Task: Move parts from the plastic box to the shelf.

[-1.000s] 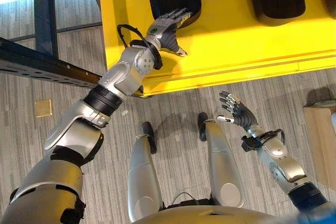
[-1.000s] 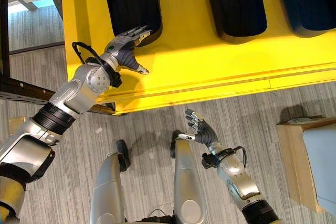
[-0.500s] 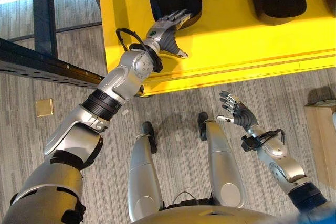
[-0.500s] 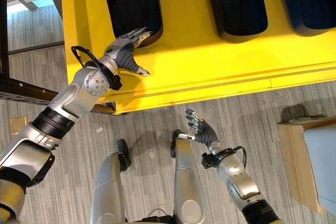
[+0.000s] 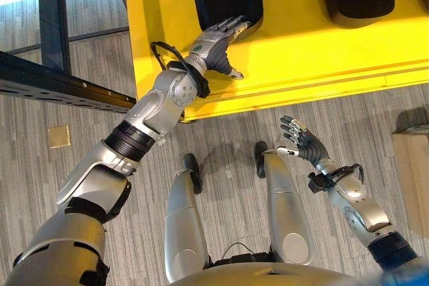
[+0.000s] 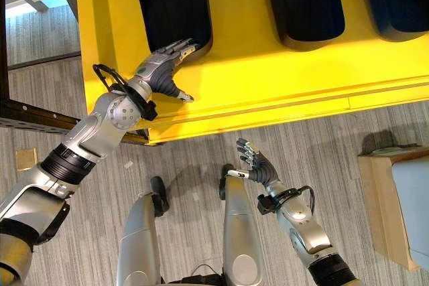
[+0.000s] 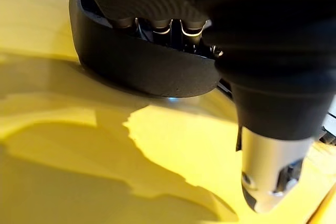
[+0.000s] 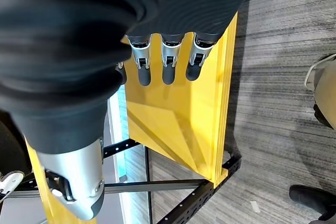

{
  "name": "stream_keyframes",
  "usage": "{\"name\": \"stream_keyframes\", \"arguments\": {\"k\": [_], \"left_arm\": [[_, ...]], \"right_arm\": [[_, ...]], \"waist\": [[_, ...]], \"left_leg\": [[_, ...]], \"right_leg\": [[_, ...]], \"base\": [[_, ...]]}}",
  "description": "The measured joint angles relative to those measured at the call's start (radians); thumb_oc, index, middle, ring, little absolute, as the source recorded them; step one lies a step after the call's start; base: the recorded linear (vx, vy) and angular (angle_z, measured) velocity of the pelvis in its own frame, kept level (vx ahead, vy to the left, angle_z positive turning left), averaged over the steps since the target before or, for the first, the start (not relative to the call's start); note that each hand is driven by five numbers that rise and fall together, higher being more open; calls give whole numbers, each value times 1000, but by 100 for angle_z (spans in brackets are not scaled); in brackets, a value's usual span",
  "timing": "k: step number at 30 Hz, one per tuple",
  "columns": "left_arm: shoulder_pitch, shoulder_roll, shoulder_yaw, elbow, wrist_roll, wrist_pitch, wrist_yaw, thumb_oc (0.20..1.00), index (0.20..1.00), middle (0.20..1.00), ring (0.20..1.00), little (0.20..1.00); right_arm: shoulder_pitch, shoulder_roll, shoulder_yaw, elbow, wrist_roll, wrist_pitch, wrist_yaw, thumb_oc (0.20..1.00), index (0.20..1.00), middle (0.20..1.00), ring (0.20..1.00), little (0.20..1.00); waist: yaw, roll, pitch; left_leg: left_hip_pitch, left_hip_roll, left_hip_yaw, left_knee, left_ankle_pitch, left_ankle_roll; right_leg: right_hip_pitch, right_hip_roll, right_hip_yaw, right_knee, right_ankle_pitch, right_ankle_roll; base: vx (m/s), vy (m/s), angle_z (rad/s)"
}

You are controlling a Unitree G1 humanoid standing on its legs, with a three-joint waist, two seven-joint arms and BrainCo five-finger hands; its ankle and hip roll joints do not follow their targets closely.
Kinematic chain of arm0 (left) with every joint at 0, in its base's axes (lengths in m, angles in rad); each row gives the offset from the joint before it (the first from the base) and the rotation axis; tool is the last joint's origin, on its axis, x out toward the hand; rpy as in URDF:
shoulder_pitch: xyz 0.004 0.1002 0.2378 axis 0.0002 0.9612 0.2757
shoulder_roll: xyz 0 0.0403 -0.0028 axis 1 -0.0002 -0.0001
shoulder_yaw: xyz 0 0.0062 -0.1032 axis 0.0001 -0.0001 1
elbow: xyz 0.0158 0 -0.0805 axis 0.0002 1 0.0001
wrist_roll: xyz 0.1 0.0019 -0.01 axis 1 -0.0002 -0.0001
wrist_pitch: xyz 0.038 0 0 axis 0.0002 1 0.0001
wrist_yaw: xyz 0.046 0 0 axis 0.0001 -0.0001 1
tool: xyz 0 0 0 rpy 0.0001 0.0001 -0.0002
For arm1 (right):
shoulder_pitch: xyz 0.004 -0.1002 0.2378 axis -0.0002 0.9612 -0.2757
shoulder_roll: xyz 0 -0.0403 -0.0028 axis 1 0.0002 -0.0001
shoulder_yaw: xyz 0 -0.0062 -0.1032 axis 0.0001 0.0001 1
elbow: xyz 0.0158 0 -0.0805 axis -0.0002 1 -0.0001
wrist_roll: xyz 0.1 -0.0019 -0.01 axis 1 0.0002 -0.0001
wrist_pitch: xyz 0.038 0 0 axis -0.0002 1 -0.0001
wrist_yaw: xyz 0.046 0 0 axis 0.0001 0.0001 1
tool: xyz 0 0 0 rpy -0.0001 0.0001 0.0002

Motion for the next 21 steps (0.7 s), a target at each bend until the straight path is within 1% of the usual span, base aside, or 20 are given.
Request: {"name": "stream_keyframes", "arguments": {"k": [6,12,21], "left_arm": [[31,2,26,-14,11,-16,-4,1000,1000,1000,1000,1000],[53,4,40,-32,37,-17,-6,1000,1000,1000,1000,1000],[88,6,51,-70,38,-18,-7,1000,1000,1000,1000,1000]], "right_arm": [[0,0,0,0,0,0,-1,1000,1000,1000,1000,1000],[0,0,-1,-1,-1,0,-1,1000,1000,1000,1000,1000],[-1,0,-1,-1,-8,0,-1,1000,1000,1000,1000,1000]], "waist": [[0,0,0],[0,1,1],[1,4,3]], "left_leg": [[0,0,0,1,-1,0],[0,0,1,2,-1,1],[1,1,1,4,-2,1]], "right_leg": [[0,0,0,0,0,0],[0,0,1,1,0,0],[0,1,2,4,0,0]], "base": [[0,0,0],[0,0,0],[0,0,0]]}}
